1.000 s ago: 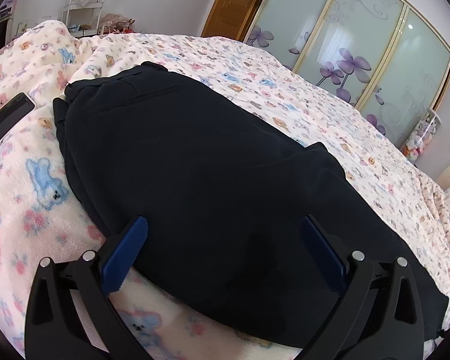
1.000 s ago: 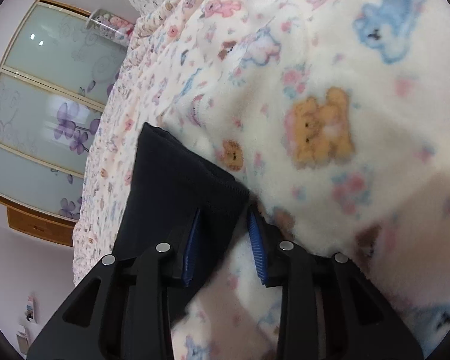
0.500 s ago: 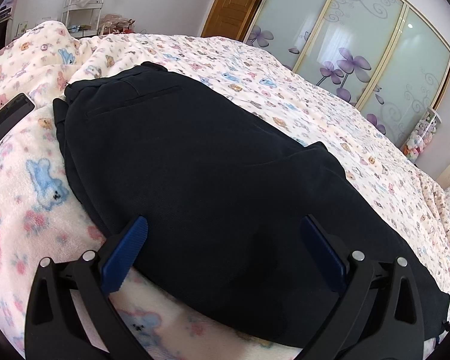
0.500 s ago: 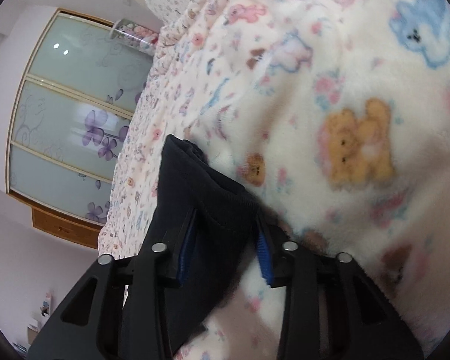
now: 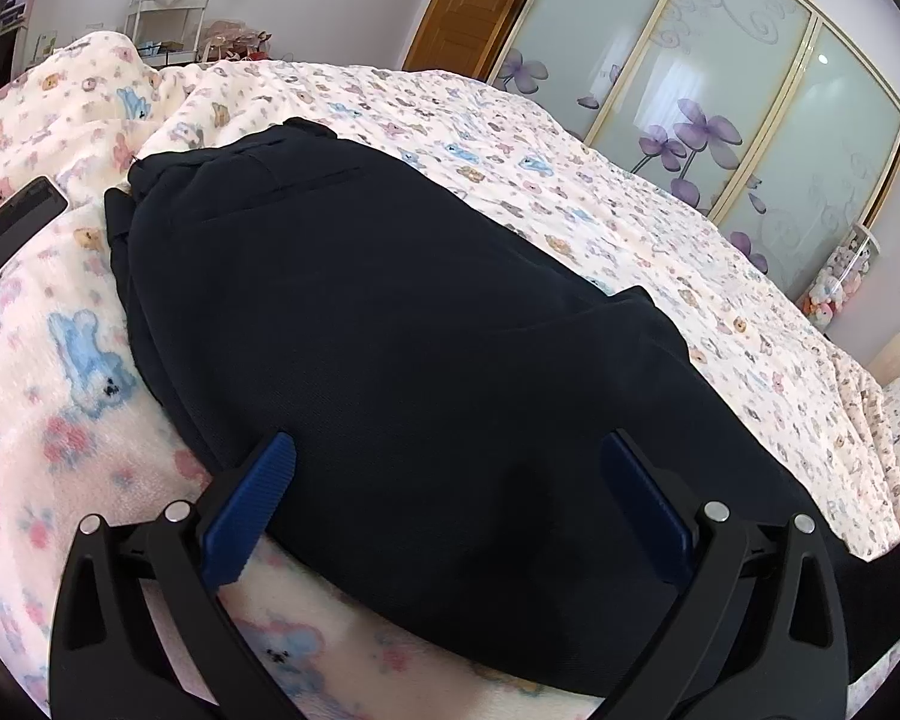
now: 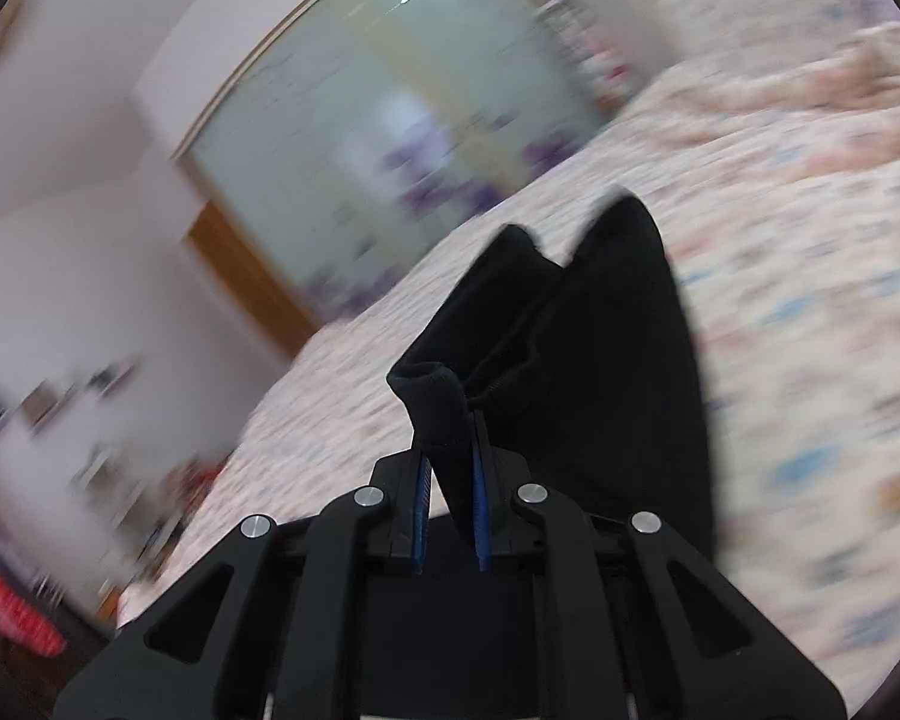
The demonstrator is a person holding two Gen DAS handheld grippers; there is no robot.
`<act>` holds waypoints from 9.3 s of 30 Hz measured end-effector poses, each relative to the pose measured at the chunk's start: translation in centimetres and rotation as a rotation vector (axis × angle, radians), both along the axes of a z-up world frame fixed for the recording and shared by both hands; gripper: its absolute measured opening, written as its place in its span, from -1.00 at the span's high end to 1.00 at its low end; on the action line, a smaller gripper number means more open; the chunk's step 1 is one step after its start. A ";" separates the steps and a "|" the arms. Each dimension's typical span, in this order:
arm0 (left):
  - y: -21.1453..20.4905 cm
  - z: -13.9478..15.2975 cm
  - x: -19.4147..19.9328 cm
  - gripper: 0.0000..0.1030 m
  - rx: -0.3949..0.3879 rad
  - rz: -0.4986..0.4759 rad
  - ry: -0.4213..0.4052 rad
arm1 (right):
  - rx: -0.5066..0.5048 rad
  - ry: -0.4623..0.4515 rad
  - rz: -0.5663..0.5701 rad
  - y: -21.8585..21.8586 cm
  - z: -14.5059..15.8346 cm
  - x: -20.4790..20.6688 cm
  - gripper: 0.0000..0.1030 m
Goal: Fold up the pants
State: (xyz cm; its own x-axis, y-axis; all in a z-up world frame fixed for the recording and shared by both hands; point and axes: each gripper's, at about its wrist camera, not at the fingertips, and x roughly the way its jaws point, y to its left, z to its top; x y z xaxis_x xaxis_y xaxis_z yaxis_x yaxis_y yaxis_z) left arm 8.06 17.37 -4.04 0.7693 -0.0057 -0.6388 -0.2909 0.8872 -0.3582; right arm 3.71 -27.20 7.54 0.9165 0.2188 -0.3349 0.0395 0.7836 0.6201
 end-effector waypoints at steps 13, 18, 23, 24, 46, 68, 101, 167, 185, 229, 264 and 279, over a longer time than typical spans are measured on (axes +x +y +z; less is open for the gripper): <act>0.4 0.1 -0.4 -0.97 -0.045 -0.002 -0.017 | -0.057 0.346 0.335 17.7 -11.5 8.8 0.80; 0.2 0.2 -0.3 -0.97 -0.035 -0.003 -0.009 | -0.308 0.351 0.360 20.2 -9.4 7.4 0.28; 0.6 0.2 -0.3 -0.97 -0.053 -0.003 -0.012 | -0.508 0.131 0.348 19.8 -6.3 3.1 -0.18; 0.6 0.2 -0.3 -0.97 -0.049 -0.002 -0.009 | -0.544 0.108 0.332 19.8 -5.9 2.8 -0.14; 0.6 0.3 -0.3 -0.97 -0.071 0.003 -0.012 | -0.411 0.128 0.434 21.1 -5.3 5.9 0.80; 0.9 0.3 -0.5 -0.97 -0.092 -0.003 -0.018 | -0.947 0.320 0.501 27.9 -11.5 7.1 -0.10; 9.8 0.5 -3.0 -0.85 -0.590 -0.104 -0.071 | -0.245 0.405 0.702 23.7 -8.8 6.1 -0.61; -28.3 1.4 -4.3 0.51 0.520 -0.928 -0.082 | 0.373 0.203 0.165 -2.0 -9.9 -0.4 -0.92; -11.8 3.5 -1.2 -0.96 -0.024 -0.355 -0.163 | 0.048 -0.038 0.417 5.7 -5.0 -0.1 -0.82; -13.1 1.1 2.0 -0.96 0.001 -0.448 -0.032 | 0.089 0.426 0.357 1.2 -13.2 7.9 -0.53; -10.8 1.1 1.9 -0.96 -0.121 -0.386 -0.070 | -0.120 0.182 0.423 5.3 -7.8 6.3 0.29; -3.7 1.4 10.4 -0.92 -0.358 -0.481 0.191 | -0.210 0.192 0.440 6.2 -7.7 6.3 0.30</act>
